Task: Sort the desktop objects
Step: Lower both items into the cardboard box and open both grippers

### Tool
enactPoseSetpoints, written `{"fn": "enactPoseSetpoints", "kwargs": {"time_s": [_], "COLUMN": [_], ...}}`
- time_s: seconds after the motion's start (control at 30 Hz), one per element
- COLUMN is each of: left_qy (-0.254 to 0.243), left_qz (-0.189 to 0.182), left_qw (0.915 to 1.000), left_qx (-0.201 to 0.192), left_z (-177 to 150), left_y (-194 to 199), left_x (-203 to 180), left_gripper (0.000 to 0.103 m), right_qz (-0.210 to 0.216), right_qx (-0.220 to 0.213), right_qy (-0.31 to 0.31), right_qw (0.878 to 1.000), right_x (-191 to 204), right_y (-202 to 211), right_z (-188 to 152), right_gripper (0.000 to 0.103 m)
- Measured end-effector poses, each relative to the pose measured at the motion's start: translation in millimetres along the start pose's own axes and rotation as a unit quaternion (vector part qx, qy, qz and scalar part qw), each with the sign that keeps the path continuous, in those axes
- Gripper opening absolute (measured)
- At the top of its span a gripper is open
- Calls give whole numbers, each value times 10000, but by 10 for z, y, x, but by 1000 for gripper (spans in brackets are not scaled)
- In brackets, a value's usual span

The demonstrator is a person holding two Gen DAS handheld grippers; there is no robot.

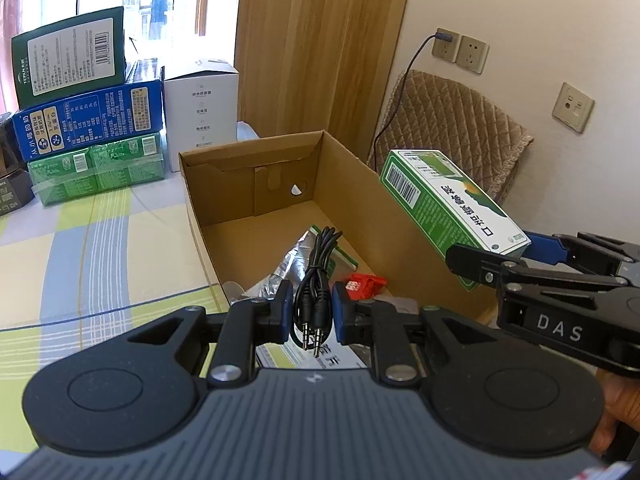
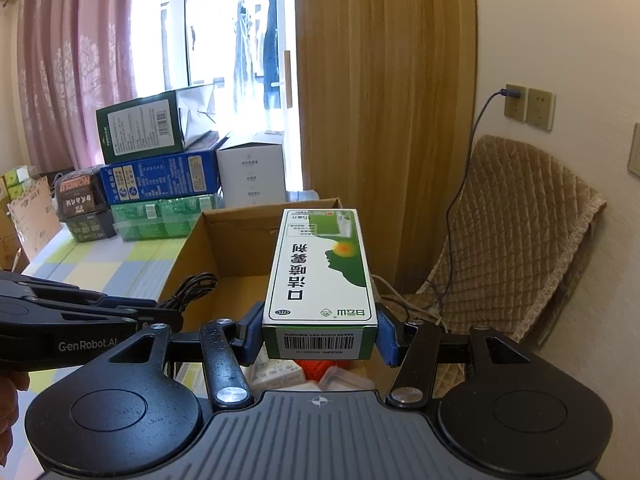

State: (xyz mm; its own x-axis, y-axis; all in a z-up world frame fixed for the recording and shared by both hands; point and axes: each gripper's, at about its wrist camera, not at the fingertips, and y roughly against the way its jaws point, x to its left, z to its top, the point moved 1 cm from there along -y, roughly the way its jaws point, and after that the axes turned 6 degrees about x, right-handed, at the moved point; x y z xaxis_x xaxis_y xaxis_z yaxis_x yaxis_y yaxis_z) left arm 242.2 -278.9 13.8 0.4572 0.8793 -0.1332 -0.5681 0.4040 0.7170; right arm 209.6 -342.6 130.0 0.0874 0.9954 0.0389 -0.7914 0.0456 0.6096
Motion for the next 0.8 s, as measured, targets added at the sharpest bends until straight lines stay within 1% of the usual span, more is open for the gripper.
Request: {"fn": "enactPoseSetpoints", "kwargs": {"time_s": [0.3, 0.37, 0.43, 0.63, 0.8], "left_qy": [95, 93, 91, 256, 365], "left_qz": [-32, 21, 51, 209, 319], "left_qw": [9999, 10000, 9999, 9994, 9987], "left_qx": [39, 13, -38, -119, -140], "left_z": [193, 243, 263, 189, 81], "left_y": [-225, -262, -256, -141, -34], "left_x": [152, 161, 181, 290, 374], "left_gripper": [17, 25, 27, 27, 30], "right_qz": [-20, -19, -13, 85, 284], "right_qx": [109, 128, 132, 225, 263], "right_qy": [93, 84, 91, 65, 42], "right_qw": [9999, 9999, 9999, 9997, 9992], "right_x": [-20, -30, -31, -3, 60], "right_y": [-297, -329, -333, -395, -463], "right_z": [108, 124, 129, 105, 136], "right_gripper": [52, 52, 52, 52, 52]}}
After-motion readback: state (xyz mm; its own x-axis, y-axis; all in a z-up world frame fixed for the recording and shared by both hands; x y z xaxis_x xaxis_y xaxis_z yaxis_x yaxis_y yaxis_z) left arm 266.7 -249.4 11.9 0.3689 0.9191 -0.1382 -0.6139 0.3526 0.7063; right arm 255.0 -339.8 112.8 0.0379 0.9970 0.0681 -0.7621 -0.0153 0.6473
